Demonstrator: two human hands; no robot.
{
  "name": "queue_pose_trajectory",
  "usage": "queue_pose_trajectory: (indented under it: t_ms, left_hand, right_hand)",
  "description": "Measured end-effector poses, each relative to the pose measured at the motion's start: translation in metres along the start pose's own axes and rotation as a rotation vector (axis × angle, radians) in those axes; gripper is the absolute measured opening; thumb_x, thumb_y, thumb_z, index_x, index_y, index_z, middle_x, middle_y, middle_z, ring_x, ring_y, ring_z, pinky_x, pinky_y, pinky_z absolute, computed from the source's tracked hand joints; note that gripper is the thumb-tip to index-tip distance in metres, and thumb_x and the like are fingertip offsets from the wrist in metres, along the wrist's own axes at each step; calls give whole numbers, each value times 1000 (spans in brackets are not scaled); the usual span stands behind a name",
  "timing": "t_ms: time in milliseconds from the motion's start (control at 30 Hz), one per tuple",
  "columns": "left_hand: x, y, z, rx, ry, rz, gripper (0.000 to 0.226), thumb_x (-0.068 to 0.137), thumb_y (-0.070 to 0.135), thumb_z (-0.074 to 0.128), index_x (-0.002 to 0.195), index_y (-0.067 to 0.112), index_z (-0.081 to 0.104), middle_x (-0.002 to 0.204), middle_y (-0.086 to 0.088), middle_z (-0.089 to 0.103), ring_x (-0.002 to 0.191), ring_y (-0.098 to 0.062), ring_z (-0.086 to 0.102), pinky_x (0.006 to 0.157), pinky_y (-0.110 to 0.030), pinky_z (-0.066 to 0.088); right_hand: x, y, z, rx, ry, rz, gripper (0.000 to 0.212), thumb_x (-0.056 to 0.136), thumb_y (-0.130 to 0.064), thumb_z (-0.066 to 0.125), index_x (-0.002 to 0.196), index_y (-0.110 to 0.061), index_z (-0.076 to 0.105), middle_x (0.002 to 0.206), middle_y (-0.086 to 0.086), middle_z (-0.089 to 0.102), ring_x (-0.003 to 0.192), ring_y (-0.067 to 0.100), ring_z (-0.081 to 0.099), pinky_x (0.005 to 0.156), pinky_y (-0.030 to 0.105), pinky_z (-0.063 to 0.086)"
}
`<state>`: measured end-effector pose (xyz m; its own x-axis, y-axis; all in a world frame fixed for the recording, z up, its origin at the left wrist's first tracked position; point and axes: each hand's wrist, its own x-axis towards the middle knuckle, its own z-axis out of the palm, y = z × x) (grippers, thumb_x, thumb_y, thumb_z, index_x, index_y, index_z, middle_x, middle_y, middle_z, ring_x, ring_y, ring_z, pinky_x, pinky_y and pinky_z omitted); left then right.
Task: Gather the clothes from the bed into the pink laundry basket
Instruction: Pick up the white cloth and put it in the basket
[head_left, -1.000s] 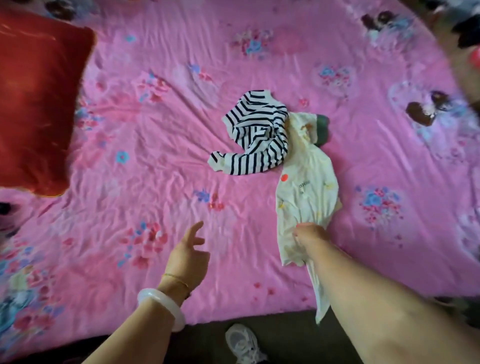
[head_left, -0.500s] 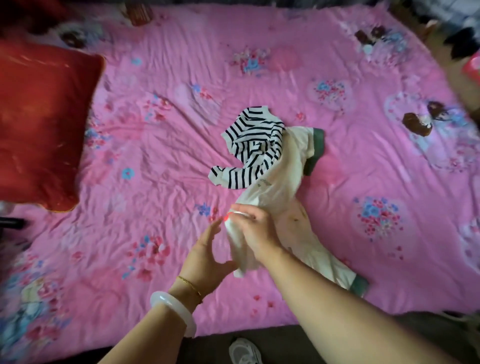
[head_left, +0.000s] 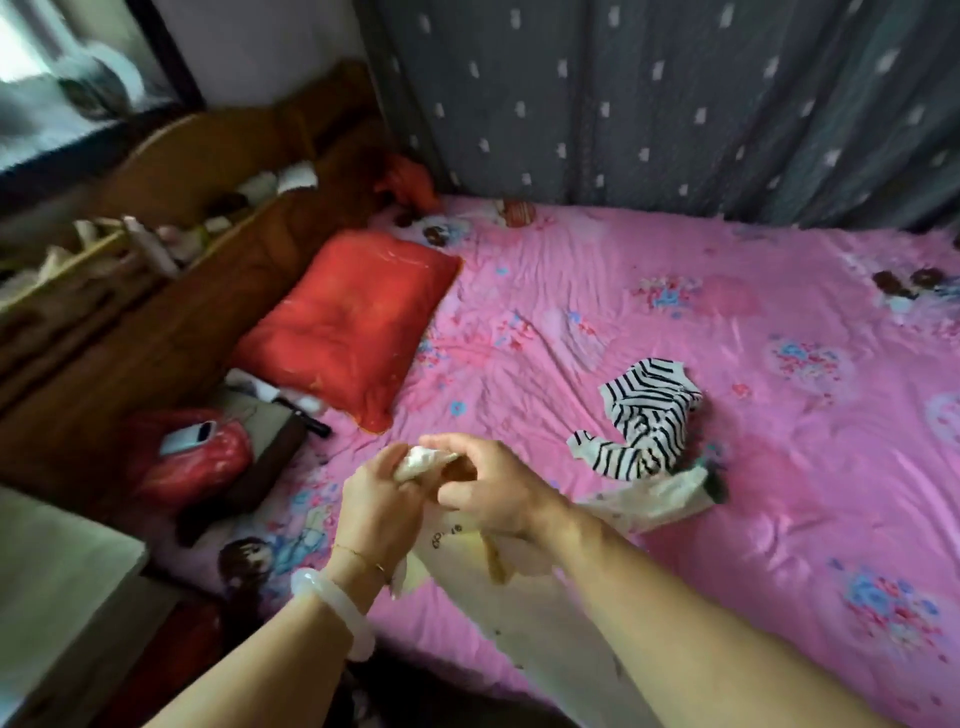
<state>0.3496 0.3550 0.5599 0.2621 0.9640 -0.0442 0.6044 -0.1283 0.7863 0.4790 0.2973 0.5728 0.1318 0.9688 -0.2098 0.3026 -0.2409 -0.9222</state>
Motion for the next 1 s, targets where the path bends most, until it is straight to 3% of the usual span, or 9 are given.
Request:
queue_pose_trajectory:
  t_ms: [167, 233, 400, 533, 700, 800, 867, 967, 1000]
  left_hand:
    - [-45, 12, -108, -103, 100, 25, 23, 76, 4, 58, 83, 23, 68, 80, 2, 72, 83, -19, 67, 76, -34, 55]
    - [-67, 17, -145, -168, 109, 28, 21, 71, 7, 56, 79, 20, 69, 77, 4, 72, 80, -16, 67, 70, -31, 55]
    - [-120, 7, -229, -222, 136, -97, 27, 58, 28, 60, 82, 21, 69, 81, 0, 69, 75, -14, 62, 68, -31, 55]
    - [-153, -30, -271, -22, 79, -157, 18, 79, 11, 65, 96, 9, 71, 87, -3, 67, 81, -15, 60, 79, -31, 53]
    - [-196, -65, -304, 24, 25, -257, 16, 80, 19, 70, 82, 3, 72, 72, -2, 61, 68, -13, 53, 65, -26, 45]
    - [-211, -72, -313, 87, 50, -245, 12, 76, 11, 68, 66, 16, 64, 66, -1, 58, 66, -15, 53, 64, -29, 49]
    - [-217, -73, -314, 97, 68, -231, 11, 76, 7, 64, 76, 18, 65, 73, -2, 62, 72, -18, 57, 68, -29, 52]
    - [-225, -77, -315, 63, 16, -233, 10, 81, 16, 64, 91, 12, 65, 84, -3, 63, 77, -16, 57, 70, -27, 49]
    - [-229, -79, -315, 51, -6, -229, 17, 80, 20, 68, 92, 10, 64, 84, -2, 62, 76, -16, 57, 70, -28, 48]
  right_hand:
    - [-15, -57, 46, -418, 63, -199, 25, 58, -40, 63, 79, -30, 55, 84, -1, 57, 84, 19, 55, 66, 26, 42]
    - [-20, -80, 72, -467, 51, -290, 24, 59, -42, 62, 67, -28, 45, 81, 1, 51, 81, 20, 51, 57, 14, 31]
    - [-41, -127, 123, -451, 118, -370, 8, 77, -10, 56, 82, -16, 55, 73, 4, 63, 73, 27, 57, 56, 32, 39]
    - [-55, -148, 142, -419, 97, -366, 16, 76, -7, 57, 73, -23, 61, 63, -5, 61, 64, 15, 58, 55, 25, 39]
    - [-88, -177, 168, -51, -401, -141, 34, 72, 17, 45, 76, -8, 68, 66, 1, 63, 61, 12, 56, 57, 22, 46]
    - [-108, -189, 187, -5, -610, -8, 36, 75, 20, 40, 64, -9, 59, 52, -1, 54, 45, 8, 49, 44, 18, 41]
    - [-116, -196, 197, -17, -620, -1, 32, 78, 13, 44, 63, -11, 59, 55, -1, 52, 48, 9, 46, 42, 17, 38]
    - [-120, -202, 207, -96, -713, -83, 11, 82, -12, 69, 92, -12, 68, 81, 2, 63, 71, 10, 58, 61, 22, 49]
    - [-119, -201, 208, -207, -704, -142, 26, 76, -17, 77, 99, -12, 66, 88, 2, 66, 79, 10, 60, 69, 26, 52]
